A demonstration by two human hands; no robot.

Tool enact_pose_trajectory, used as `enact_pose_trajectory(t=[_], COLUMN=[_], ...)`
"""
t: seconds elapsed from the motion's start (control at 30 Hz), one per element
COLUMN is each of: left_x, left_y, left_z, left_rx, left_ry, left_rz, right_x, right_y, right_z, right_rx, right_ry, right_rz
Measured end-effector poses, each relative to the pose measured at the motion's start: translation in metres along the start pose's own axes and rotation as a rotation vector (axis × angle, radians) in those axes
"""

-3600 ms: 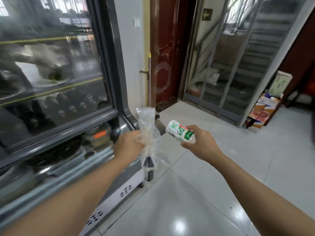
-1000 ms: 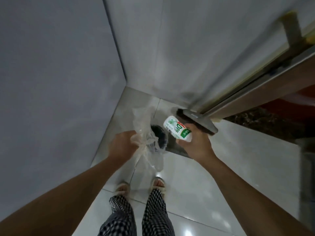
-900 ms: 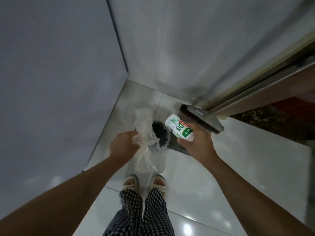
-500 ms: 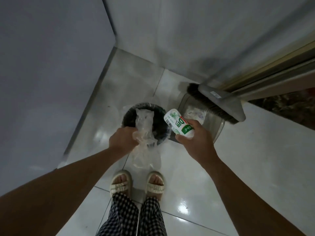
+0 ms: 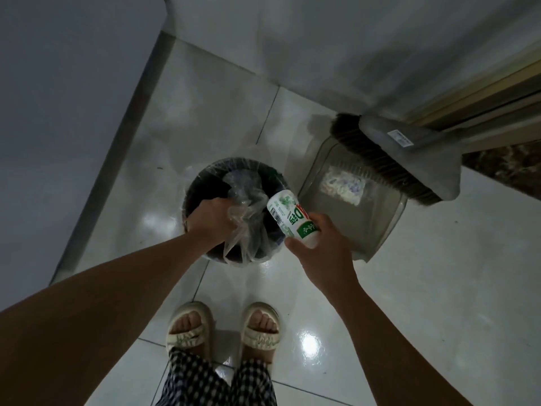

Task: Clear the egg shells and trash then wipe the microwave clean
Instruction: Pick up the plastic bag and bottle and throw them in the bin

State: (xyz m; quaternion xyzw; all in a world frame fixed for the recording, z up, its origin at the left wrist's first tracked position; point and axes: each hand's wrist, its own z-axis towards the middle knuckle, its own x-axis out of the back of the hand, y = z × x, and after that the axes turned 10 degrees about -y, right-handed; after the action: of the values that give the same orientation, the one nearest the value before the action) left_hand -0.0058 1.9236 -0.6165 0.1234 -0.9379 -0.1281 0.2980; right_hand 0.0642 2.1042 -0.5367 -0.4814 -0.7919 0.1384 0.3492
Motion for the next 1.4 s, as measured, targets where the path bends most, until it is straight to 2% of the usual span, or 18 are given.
enact_pose_trajectory(t=[0.2, 0.33, 0.47, 0.7, 0.87, 1.07, 1.3, 1.4], left_x=[0.014, 0.032, 0.051, 0.040, 0.028, 0.039, 0.086, 0.116], left_y=[-0.011, -0.025, -0.043, -0.068, -0.074, -0.066, -0.029, -0.009], left_z=[-0.006, -0.034, -0.057, -0.066, -0.058, -0.071, -0.134, -0.173], left_rx=[-0.072, -0.104, -0.107, -0.141, -0.162, -0.152, -0.124, -0.135], left_ry=[-0.065, 0.045, 0.165, 0.192, 0.206, 0.201, 0.206, 0.228], left_rz=[-0.068, -0.177, -0.277, -0.287, -0.277, -0.272, -0.260, -0.234], right_x=[-0.008, -0.023, -0.060, -0.115, -0.129, -0.108, -0.028, 0.005], right_y=[-0.015, -0.032, -0.039, -0.022, -0.016, -0.030, -0.075, -0.109], right_z=[0.010, 0.016, 0.036, 0.073, 0.096, 0.072, -0.005, -0.045], right_rx=[0.000, 0.035, 0.056, -0.011, 0.014, 0.040, 0.058, 0.071], right_ry=[-0.041, -0.055, -0.077, 0.000, -0.042, -0.045, -0.064, -0.047], right_rz=[-0.014, -0.029, -0.156, -0.366, -0.464, -0.429, -0.342, -0.377])
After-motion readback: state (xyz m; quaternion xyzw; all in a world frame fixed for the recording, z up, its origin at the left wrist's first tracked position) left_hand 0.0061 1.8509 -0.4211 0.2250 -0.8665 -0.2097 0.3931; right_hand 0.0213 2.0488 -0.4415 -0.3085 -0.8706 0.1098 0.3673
